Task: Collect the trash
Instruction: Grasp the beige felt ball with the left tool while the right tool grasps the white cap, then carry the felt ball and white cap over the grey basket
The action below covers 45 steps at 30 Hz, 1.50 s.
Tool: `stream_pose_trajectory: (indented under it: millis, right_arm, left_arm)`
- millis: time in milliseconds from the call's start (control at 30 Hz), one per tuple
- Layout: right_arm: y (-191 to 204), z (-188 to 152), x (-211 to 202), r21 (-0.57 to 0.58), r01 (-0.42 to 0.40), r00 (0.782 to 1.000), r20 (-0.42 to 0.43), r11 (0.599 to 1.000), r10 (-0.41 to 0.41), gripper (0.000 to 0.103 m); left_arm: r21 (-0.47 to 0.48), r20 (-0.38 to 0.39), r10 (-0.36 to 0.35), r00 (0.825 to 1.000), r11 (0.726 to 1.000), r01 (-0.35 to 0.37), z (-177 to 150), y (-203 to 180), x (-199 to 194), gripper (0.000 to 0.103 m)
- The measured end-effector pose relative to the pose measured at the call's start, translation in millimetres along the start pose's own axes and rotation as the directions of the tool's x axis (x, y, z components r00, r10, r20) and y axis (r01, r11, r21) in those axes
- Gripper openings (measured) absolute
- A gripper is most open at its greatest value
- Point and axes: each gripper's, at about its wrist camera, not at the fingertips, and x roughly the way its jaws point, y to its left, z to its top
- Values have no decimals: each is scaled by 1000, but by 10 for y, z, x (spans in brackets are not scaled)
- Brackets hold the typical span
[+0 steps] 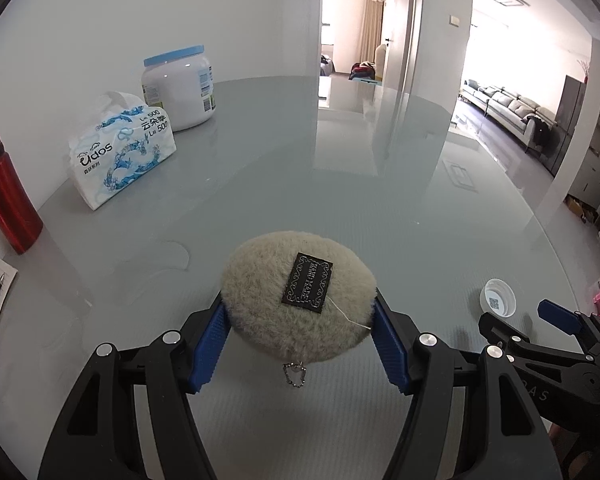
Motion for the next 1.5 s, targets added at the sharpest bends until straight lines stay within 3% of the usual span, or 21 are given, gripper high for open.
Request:
stream_pose_trajectory:
  millis: [133, 200, 433, 700, 1000, 1233, 1500]
  right_arm:
    - [6, 23, 30, 3, 9, 1000, 2, 1000, -9, 85]
    - [20, 21, 30, -8, 19, 1000, 10, 1000, -19, 80]
    - [91, -6, -14, -57, 18, 999, 29, 998, -16, 39]
    - [-80, -211, -296, 3, -10, 998, 58, 1000, 10, 39]
    - [-550, -811, -947, 114, 27, 994, 102, 993, -39, 39]
    - [-1110, -1365, -1557, 225, 72, 985, 135, 972, -104, 39]
    - [-1731, -2027, -2049, 330, 123, 976, 129, 936, -174, 39]
  left_arm:
    - [3, 1, 0, 1000, 1000, 0, 0, 1, -4, 64]
    - [3, 1, -3, 1000, 1000, 3, -4, 3, -8, 64]
    - [2, -4, -9, 1000, 1000, 9, -8, -2, -2, 64]
    - [44, 19, -44, 999, 998, 43, -71, -196, -135, 64]
    - [158, 36, -177, 984, 973, 169, -318, -721, -538, 64]
    - [241, 19, -294, 956, 929, 280, -620, -1215, -979, 64]
    - [318, -53, -419, 907, 853, 413, -1021, -1921, -1385, 64]
